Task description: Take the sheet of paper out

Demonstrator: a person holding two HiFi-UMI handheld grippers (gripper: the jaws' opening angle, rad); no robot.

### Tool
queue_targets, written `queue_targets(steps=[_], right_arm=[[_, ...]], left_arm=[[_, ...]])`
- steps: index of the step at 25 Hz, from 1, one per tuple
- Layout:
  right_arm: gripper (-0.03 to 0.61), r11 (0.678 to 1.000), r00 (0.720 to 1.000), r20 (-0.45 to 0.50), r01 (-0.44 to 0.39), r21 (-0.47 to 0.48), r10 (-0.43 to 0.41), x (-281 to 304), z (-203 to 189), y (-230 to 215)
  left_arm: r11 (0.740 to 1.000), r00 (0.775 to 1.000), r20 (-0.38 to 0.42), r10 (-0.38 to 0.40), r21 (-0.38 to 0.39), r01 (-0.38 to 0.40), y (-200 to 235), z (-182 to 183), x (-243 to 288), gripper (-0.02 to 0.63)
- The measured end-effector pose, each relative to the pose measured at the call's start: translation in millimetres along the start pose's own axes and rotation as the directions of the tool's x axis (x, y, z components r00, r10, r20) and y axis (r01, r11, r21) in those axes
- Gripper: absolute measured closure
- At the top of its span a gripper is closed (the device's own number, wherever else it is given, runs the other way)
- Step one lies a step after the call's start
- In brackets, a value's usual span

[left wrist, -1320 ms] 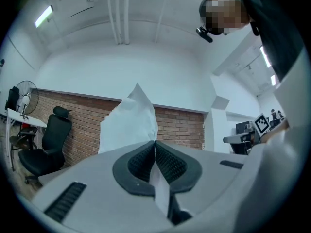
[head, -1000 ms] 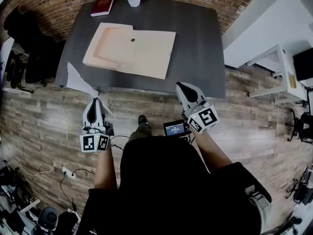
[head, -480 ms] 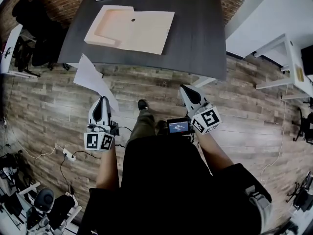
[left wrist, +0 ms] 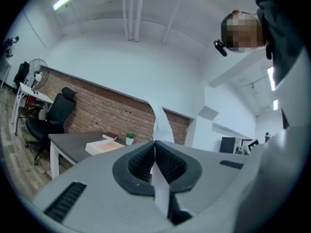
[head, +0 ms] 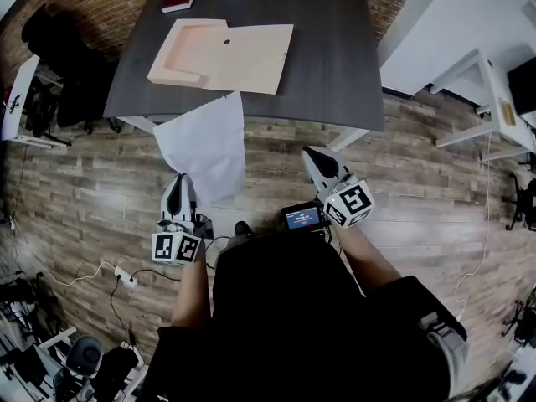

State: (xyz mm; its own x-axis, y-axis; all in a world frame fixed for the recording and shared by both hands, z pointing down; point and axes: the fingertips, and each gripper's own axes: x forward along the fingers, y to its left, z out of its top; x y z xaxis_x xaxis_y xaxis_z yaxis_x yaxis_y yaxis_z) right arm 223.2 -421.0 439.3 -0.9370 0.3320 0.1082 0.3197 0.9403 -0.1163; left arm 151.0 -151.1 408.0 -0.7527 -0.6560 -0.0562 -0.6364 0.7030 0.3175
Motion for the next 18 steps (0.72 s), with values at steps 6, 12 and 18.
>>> queue_targets(steps=[6, 12, 18], right_arm=[[0.575, 1.000, 1.000, 0.003, 0.000, -0.029, 0.000, 15, 19, 32], [0.575, 0.999, 1.000, -0.001, -0.021, -0.041, 0.021, 36, 23, 56], [0.575, 0.999, 1.000, -0.012, -0.018, -0.046, 0.017, 37, 21, 66]], left_arm=[[1.000, 1.000, 0.007, -0.019, -0.003, 0.019, 21, 22, -10, 0.615], [1.000, 1.000, 0.013, 0.014, -0.026, -0.014, 57, 28, -26, 0.615], [0.998, 1.000, 0.000, 0.028, -0.051, -0.028, 67, 26, -40, 0.615]])
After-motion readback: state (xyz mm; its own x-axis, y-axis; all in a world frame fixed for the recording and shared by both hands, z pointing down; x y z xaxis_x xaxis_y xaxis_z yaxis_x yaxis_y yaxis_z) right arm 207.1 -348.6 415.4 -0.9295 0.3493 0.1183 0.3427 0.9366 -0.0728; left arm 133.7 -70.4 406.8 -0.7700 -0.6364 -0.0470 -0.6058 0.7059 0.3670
